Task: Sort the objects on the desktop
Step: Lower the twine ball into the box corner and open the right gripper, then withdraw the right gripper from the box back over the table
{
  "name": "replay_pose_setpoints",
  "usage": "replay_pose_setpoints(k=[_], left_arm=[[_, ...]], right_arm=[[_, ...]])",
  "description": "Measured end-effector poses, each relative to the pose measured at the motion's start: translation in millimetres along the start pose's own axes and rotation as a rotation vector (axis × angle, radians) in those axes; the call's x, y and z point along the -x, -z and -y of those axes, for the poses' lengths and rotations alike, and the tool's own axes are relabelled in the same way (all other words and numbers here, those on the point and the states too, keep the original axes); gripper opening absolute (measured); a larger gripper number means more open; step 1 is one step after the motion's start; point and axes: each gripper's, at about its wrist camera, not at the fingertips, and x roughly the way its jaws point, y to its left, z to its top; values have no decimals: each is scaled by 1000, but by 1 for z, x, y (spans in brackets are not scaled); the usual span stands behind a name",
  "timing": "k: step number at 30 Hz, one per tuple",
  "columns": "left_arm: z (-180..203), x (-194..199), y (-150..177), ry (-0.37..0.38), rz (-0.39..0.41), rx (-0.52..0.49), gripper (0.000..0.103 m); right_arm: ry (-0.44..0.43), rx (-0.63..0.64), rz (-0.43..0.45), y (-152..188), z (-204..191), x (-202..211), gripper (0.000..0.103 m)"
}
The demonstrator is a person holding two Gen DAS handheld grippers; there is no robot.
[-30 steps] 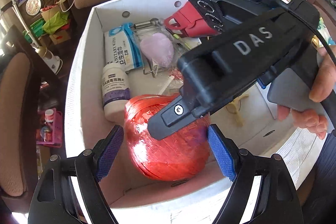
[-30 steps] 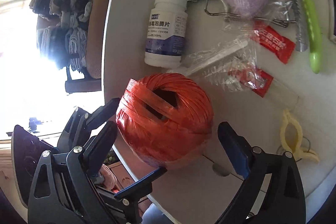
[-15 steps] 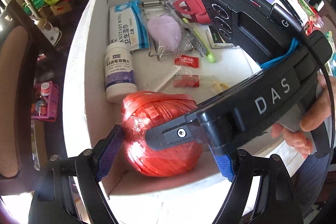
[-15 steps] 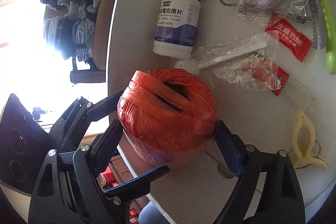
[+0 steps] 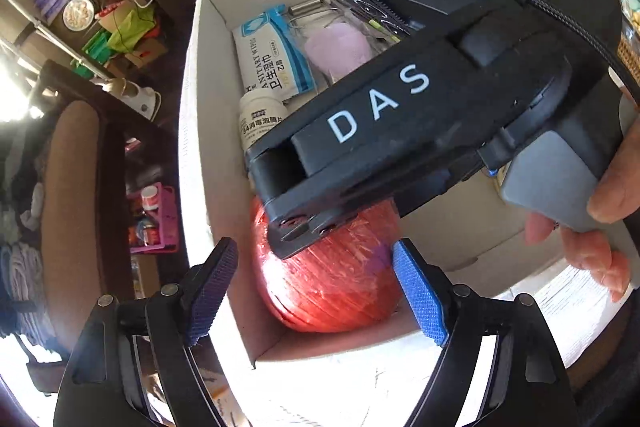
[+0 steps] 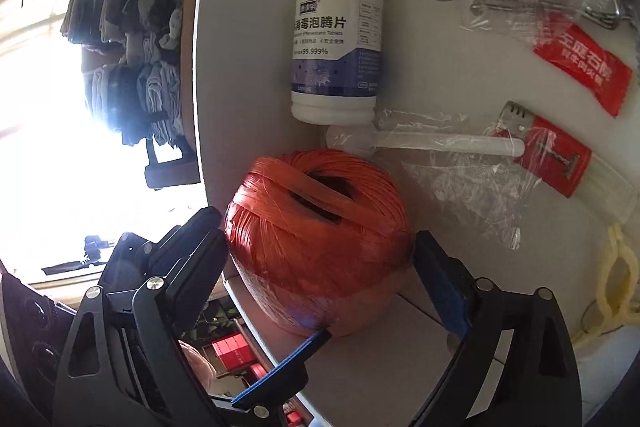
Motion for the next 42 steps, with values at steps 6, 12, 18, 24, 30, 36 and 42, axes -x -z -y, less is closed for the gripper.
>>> replay_pose_setpoints(k=[6,12,18,24,30,36,42], left_arm=[[-8,11,6,10,29,36,82],[-16,17,15,101,77,165,82],[-4,35,27,72,166,238,82],[8,51,35,51,219,300,94],[27,65,43,51,242,344,103],[51,83,43,41,288,372,103],[77,98,34,57,321,395,103]], right_arm=[[70,37,63,7,3,28,93],[203,157,135,29,-19,58,93],[393,300,230,61,-47,90,93],[525,381,302,113,-36,128,99],[618,430,382,158,-31,147,103],[670,453,467,193,-27,172,103],[717,466,544,224,-19,200,103]])
